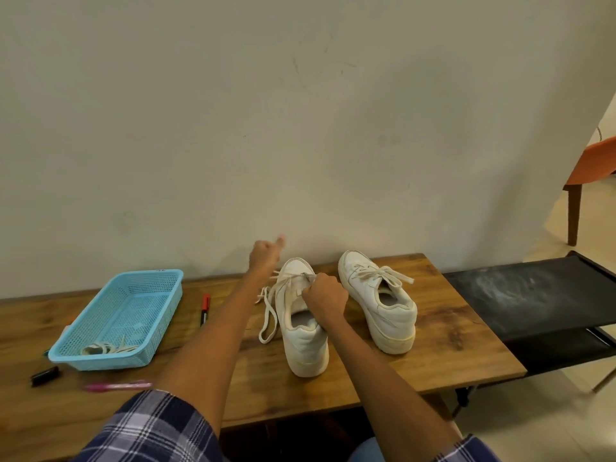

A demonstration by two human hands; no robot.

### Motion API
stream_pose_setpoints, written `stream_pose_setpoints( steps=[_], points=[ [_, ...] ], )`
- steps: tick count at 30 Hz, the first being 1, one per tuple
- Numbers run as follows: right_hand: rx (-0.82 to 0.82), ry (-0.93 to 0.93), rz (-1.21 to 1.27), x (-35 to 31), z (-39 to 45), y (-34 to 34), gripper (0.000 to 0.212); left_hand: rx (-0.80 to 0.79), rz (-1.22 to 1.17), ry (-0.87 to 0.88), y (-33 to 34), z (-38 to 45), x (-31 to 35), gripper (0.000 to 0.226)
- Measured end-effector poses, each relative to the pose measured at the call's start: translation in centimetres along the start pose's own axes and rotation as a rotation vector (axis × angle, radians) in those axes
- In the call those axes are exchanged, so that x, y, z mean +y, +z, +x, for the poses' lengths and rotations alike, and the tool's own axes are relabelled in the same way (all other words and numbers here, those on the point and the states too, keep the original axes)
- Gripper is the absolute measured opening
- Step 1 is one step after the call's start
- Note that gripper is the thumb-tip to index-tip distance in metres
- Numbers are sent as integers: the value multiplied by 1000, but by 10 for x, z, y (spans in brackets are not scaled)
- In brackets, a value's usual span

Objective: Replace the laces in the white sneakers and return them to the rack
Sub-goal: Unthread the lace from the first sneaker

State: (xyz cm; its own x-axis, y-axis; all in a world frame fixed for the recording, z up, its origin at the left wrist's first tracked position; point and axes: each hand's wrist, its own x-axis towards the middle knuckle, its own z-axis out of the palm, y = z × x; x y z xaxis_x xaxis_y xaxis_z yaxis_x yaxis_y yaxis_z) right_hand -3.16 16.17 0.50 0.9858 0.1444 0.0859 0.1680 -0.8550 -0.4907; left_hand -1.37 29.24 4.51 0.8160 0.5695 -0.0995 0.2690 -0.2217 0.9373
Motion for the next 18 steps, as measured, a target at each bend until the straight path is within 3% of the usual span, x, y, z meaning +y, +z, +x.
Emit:
stream_pose_setpoints(
  steps=[3, 4, 6, 9, 11, 16, 18],
  points=[
    [8, -10, 6, 0, 1, 1, 31, -227, 777, 171, 12, 0, -10, 36],
    [14, -16, 4, 0, 1, 1, 33, -221, 891, 175, 16, -3, -12, 38],
    [21, -12, 2, 0, -1, 1, 36, -161, 878, 185, 23, -7, -14, 35],
    [25, -3, 5, 1, -1, 3, 31, -156, 477, 198, 28, -6, -17, 21],
    [25, -6, 3, 1, -1, 3, 30, -162, 187, 115, 26, -9, -20, 13],
    [11, 2, 11, 1, 0, 2, 27, -71, -677, -203, 21, -14, -2, 33],
    [11, 3, 8, 1, 0, 3, 26, 51, -724, -231, 13, -8, 10, 34]
  ],
)
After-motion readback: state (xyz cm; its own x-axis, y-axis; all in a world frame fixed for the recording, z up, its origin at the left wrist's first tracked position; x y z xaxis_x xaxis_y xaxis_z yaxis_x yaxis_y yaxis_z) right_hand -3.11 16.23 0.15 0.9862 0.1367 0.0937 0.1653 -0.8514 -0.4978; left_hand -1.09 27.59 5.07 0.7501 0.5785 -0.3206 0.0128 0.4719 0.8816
